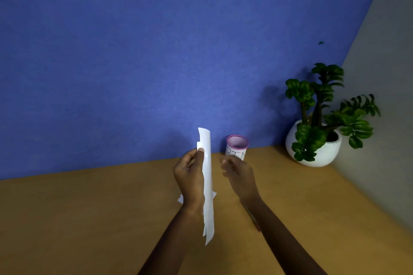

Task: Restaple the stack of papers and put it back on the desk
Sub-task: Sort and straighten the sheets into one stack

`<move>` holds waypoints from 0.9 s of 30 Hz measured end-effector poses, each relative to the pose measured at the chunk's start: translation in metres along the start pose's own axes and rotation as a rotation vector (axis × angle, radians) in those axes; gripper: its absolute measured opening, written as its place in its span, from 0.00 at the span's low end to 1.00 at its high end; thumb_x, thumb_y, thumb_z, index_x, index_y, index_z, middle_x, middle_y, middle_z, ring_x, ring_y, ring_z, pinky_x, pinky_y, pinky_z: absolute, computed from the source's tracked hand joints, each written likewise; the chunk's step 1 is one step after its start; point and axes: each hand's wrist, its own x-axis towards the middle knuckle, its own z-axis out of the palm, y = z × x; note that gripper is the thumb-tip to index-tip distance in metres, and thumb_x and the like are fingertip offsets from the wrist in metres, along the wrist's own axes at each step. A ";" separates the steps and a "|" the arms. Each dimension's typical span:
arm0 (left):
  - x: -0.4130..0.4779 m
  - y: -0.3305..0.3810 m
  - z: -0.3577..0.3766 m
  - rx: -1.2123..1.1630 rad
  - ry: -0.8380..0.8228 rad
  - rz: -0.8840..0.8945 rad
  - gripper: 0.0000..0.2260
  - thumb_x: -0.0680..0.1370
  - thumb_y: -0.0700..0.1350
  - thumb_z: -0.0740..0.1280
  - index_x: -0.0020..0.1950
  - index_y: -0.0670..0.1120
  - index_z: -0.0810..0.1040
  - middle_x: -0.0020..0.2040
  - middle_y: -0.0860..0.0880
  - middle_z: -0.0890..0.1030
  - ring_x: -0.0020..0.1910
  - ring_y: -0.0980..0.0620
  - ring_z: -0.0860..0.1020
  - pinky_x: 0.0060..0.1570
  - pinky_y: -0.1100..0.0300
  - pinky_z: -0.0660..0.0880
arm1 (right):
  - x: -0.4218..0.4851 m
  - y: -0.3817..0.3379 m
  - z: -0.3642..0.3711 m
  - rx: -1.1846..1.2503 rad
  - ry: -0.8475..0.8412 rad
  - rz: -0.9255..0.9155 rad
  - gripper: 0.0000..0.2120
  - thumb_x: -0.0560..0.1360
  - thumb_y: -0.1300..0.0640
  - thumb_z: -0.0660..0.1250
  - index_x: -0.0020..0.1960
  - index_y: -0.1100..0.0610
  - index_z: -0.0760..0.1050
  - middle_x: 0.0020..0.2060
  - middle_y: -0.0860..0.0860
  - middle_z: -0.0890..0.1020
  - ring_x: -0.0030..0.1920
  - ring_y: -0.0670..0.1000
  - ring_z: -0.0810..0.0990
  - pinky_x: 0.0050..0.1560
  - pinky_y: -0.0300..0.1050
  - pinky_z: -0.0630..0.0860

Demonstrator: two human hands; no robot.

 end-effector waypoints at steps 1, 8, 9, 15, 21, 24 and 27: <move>-0.001 0.000 0.002 0.007 -0.014 0.014 0.06 0.74 0.39 0.67 0.37 0.45 0.79 0.35 0.48 0.80 0.38 0.50 0.77 0.44 0.55 0.75 | 0.000 -0.019 -0.004 0.130 -0.024 -0.017 0.12 0.78 0.59 0.59 0.54 0.65 0.76 0.50 0.61 0.82 0.52 0.58 0.81 0.58 0.52 0.78; -0.008 0.010 0.013 -0.035 -0.189 0.109 0.12 0.79 0.41 0.58 0.42 0.46 0.80 0.45 0.40 0.82 0.49 0.41 0.81 0.52 0.46 0.77 | -0.007 -0.072 -0.030 0.240 -0.144 -0.171 0.10 0.76 0.65 0.62 0.55 0.62 0.78 0.51 0.56 0.83 0.51 0.52 0.82 0.51 0.39 0.77; -0.008 0.012 0.014 -0.015 -0.212 0.134 0.12 0.79 0.41 0.58 0.42 0.48 0.80 0.46 0.39 0.82 0.50 0.41 0.80 0.54 0.45 0.77 | -0.006 -0.074 -0.034 0.229 -0.139 -0.184 0.10 0.75 0.67 0.62 0.54 0.63 0.78 0.50 0.57 0.84 0.49 0.52 0.82 0.50 0.36 0.76; 0.001 0.021 0.010 0.184 -0.327 0.336 0.11 0.75 0.36 0.64 0.55 0.47 0.76 0.57 0.48 0.75 0.55 0.55 0.76 0.53 0.72 0.72 | -0.002 -0.079 -0.056 0.084 -0.069 -0.179 0.09 0.73 0.68 0.60 0.41 0.63 0.79 0.39 0.61 0.84 0.35 0.44 0.77 0.34 0.34 0.72; 0.021 0.033 0.006 0.322 -0.346 0.338 0.12 0.72 0.43 0.70 0.53 0.48 0.76 0.53 0.50 0.78 0.53 0.52 0.77 0.45 0.76 0.70 | 0.008 -0.085 -0.071 -0.035 -0.134 -0.193 0.09 0.75 0.66 0.61 0.44 0.58 0.80 0.36 0.47 0.81 0.37 0.46 0.79 0.39 0.38 0.75; 0.028 0.037 0.003 0.351 -0.346 0.300 0.14 0.69 0.44 0.73 0.53 0.50 0.75 0.53 0.49 0.76 0.53 0.50 0.76 0.50 0.62 0.72 | 0.011 -0.086 -0.075 -0.063 -0.172 -0.196 0.09 0.75 0.66 0.61 0.46 0.59 0.79 0.40 0.49 0.81 0.39 0.46 0.79 0.43 0.41 0.76; 0.030 0.044 -0.001 0.387 -0.388 0.201 0.18 0.68 0.46 0.74 0.55 0.51 0.73 0.52 0.51 0.76 0.49 0.55 0.76 0.46 0.64 0.76 | 0.013 -0.087 -0.079 -0.067 -0.216 -0.190 0.09 0.76 0.66 0.60 0.48 0.59 0.79 0.44 0.51 0.81 0.44 0.50 0.79 0.47 0.46 0.76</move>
